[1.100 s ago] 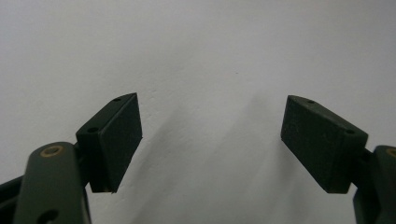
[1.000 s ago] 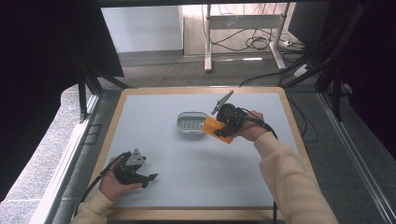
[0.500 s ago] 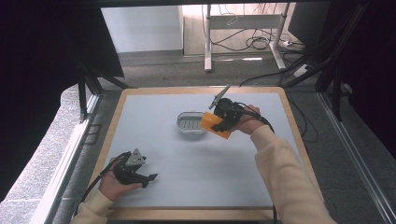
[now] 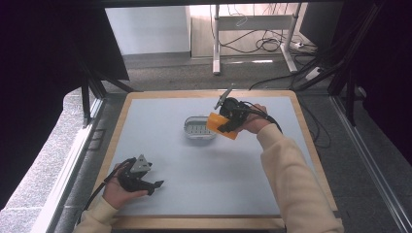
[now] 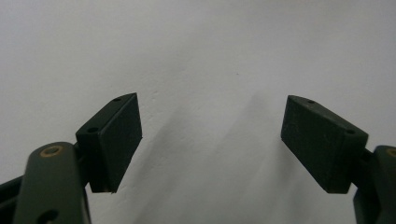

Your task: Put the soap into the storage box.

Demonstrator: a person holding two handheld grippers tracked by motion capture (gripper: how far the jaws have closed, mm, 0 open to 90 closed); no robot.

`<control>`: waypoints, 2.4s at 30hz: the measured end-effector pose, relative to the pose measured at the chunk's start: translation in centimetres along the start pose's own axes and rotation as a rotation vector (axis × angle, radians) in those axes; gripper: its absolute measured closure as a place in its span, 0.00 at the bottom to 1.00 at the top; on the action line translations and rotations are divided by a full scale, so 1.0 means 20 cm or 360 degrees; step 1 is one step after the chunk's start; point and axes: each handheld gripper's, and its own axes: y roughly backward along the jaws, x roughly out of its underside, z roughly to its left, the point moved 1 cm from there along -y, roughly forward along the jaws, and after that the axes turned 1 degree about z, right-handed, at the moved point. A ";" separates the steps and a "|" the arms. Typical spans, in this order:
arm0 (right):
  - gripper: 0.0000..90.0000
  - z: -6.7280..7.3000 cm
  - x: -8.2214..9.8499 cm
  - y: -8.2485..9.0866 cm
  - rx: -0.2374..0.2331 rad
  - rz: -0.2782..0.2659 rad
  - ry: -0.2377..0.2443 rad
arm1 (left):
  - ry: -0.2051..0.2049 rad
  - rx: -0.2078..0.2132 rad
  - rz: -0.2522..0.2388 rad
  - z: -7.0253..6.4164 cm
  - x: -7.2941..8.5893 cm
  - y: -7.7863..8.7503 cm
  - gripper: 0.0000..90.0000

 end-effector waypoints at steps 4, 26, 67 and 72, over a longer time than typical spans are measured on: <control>0.69 -0.02 -0.01 -0.02 -0.0007 -0.0002 0.0003 | -0.0001 0.0002 -0.0001 0.00 0.00 0.00 0.23; 0.69 -0.08 -0.10 -0.04 -0.0022 -0.0009 0.0020 | -0.0007 0.0011 -0.0006 0.00 0.00 0.01 0.23; 0.69 -0.16 -0.30 -0.27 -0.0106 -0.0005 0.0145 | -0.0001 0.0027 -0.0010 0.00 0.00 0.01 0.23; 0.69 -0.17 -0.32 -0.30 -0.0117 0.0008 0.0156 | -0.0008 0.0027 -0.0007 0.00 0.00 0.00 0.23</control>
